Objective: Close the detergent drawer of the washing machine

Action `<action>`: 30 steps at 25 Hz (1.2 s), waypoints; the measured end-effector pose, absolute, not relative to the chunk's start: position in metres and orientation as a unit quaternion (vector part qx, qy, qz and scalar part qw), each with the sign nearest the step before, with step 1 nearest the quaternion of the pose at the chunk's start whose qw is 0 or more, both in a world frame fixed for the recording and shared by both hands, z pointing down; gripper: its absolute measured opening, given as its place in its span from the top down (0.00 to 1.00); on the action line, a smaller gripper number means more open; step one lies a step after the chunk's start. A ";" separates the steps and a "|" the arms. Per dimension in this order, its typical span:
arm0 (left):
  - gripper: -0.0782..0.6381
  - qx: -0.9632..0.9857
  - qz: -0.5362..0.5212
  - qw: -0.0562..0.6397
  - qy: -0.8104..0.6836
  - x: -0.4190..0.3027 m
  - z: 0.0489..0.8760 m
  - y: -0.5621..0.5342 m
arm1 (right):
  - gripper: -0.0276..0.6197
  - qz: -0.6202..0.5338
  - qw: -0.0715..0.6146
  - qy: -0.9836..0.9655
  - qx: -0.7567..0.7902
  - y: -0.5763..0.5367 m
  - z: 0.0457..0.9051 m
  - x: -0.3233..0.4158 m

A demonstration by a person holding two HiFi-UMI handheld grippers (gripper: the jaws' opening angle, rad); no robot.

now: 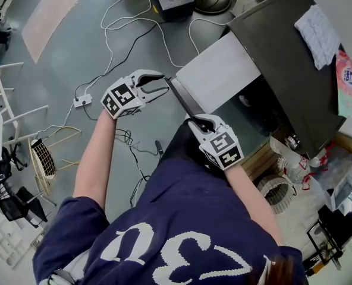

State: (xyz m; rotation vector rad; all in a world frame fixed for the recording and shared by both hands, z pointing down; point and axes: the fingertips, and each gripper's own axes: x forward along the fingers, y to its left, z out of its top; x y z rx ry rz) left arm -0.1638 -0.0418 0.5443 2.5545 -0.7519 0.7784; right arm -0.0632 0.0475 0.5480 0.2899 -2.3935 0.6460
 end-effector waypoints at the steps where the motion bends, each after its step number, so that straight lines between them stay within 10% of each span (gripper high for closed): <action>1: 0.64 0.905 0.275 0.182 -0.269 -0.163 0.544 -0.042 | 0.84 0.245 0.315 -0.910 0.112 0.047 0.547 -0.063; 30: 0.64 0.911 0.252 0.138 -0.296 -0.112 0.527 -0.120 | 0.88 0.245 0.252 -0.904 0.245 -0.038 0.525 -0.008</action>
